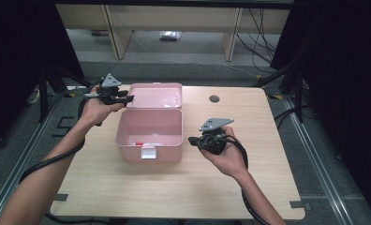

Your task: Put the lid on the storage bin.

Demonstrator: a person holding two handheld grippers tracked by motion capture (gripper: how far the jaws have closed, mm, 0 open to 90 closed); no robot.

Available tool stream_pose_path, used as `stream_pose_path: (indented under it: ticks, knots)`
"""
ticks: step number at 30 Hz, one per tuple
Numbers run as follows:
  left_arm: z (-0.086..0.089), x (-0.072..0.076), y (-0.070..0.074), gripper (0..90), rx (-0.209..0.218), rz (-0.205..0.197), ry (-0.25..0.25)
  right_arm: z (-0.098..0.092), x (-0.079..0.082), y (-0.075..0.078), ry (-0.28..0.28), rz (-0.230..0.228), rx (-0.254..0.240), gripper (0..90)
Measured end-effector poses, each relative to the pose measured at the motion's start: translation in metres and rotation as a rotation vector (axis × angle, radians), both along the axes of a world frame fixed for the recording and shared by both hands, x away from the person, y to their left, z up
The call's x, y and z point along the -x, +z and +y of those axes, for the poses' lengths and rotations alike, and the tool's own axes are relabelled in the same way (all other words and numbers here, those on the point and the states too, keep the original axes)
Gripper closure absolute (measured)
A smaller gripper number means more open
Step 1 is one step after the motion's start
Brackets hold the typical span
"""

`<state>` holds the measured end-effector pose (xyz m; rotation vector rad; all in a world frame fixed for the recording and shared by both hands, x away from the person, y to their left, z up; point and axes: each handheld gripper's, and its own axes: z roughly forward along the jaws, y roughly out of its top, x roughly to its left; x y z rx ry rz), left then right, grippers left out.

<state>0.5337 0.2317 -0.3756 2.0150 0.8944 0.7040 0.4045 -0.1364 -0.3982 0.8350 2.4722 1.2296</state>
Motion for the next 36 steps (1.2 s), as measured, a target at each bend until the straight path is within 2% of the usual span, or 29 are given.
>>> stream_pose_path:
  ticks: [1, 3, 4, 6, 7, 11, 12, 15, 16, 17, 18, 19, 20, 21, 22, 23, 24, 25, 26, 27, 28, 29, 30, 31, 33, 34, 35, 36]
  knots:
    - [0.001, -0.002, 0.000, 64.1, 0.000, -0.003, 0.006, 0.003, 0.002, 0.001, -0.010, 0.022, -0.007, 90.0]
    - [0.004, -0.004, -0.001, 63.8, -0.001, 0.007, 0.026, 0.007, 0.001, 0.003, -0.001, 0.006, -0.012, 90.0]
    - [0.004, -0.006, -0.003, 63.8, 0.001, 0.007, 0.027, 0.010, 0.002, 0.004, 0.000, 0.014, -0.018, 90.0]
    - [0.006, -0.009, -0.005, 63.6, 0.007, 0.020, 0.050, 0.014, 0.001, 0.005, 0.023, -0.009, -0.007, 90.0]
    - [0.007, -0.012, -0.006, 63.6, 0.010, 0.016, 0.053, 0.017, 0.003, 0.005, 0.017, 0.011, -0.020, 90.0]
    - [0.008, -0.019, -0.010, 63.1, 0.013, 0.024, 0.095, 0.025, 0.004, 0.006, 0.039, 0.008, -0.020, 90.0]
    - [0.009, -0.021, -0.011, 63.1, 0.006, 0.028, 0.093, 0.027, 0.004, 0.006, 0.042, 0.006, -0.024, 90.0]
    - [0.008, -0.024, -0.013, 63.1, 0.031, 0.032, 0.115, 0.033, 0.004, 0.006, 0.058, 0.009, -0.025, 90.0]
    - [0.009, -0.025, -0.013, 63.1, 0.018, 0.032, 0.108, 0.035, 0.003, 0.006, 0.067, 0.002, -0.026, 90.0]
    - [0.009, -0.026, -0.014, 63.1, 0.026, 0.038, 0.112, 0.038, 0.004, 0.005, 0.060, 0.003, -0.038, 90.0]
    - [0.009, -0.027, -0.014, 63.0, 0.014, 0.041, 0.116, 0.040, 0.005, 0.006, 0.060, 0.021, -0.033, 90.0]
    - [0.008, -0.027, -0.016, 63.1, 0.034, 0.046, 0.127, 0.042, 0.004, 0.006, 0.078, -0.001, -0.031, 90.0]
    - [0.008, -0.029, -0.017, 63.1, 0.048, 0.045, 0.139, 0.044, 0.003, 0.006, 0.087, -0.002, -0.028, 90.0]
    - [0.010, -0.030, -0.016, 63.1, 0.016, 0.040, 0.128, 0.047, 0.004, 0.006, 0.090, -0.003, -0.033, 90.0]
    - [0.009, -0.032, -0.018, 63.1, 0.036, 0.036, 0.137, 0.049, 0.004, 0.006, 0.101, -0.002, -0.031, 90.0]
    - [0.010, -0.032, -0.018, 63.0, 0.036, 0.046, 0.142, 0.051, 0.006, 0.006, 0.084, 0.014, -0.040, 90.0]
    - [0.009, -0.033, -0.019, 62.9, 0.056, 0.046, 0.154, 0.053, 0.006, 0.006, 0.088, 0.013, -0.029, 90.0]
    - [0.011, -0.034, -0.019, 62.8, 0.030, 0.048, 0.144, 0.056, 0.007, 0.005, 0.094, 0.023, -0.033, 90.0]
    - [0.010, -0.035, -0.020, 62.7, 0.050, 0.046, 0.155, 0.059, 0.008, 0.004, 0.101, 0.022, -0.033, 90.0]
    - [0.012, -0.036, -0.020, 62.6, 0.041, 0.050, 0.151, 0.061, 0.008, 0.004, 0.103, 0.019, -0.031, 90.0]
    - [0.011, -0.037, -0.021, 62.7, 0.056, 0.048, 0.159, 0.063, 0.007, 0.004, 0.123, -0.003, -0.020, 90.0]
    - [0.011, -0.038, -0.021, 62.7, 0.057, 0.051, 0.163, 0.066, 0.008, 0.003, 0.117, 0.018, -0.026, 90.0]
    - [0.012, -0.039, -0.021, 62.7, 0.040, 0.046, 0.156, 0.069, 0.009, 0.002, 0.120, 0.021, -0.034, 90.0]
    - [0.010, -0.039, -0.022, 62.7, 0.064, 0.051, 0.163, 0.071, 0.009, 0.002, 0.127, 0.022, -0.029, 90.0]
    - [0.009, -0.040, -0.023, 62.6, 0.059, 0.058, 0.166, 0.076, 0.009, 0.001, 0.138, 0.024, -0.027, 90.0]
    - [0.010, -0.041, -0.022, 62.6, 0.039, 0.052, 0.158, 0.079, 0.010, 0.000, 0.144, 0.030, -0.024, 90.0]
    - [0.008, -0.041, -0.023, 62.3, 0.056, 0.062, 0.169, 0.082, 0.011, -0.001, 0.152, 0.032, -0.027, 90.0]
    - [0.009, -0.042, -0.023, 62.2, 0.038, 0.060, 0.164, 0.084, 0.011, -0.002, 0.155, 0.026, -0.021, 90.0]
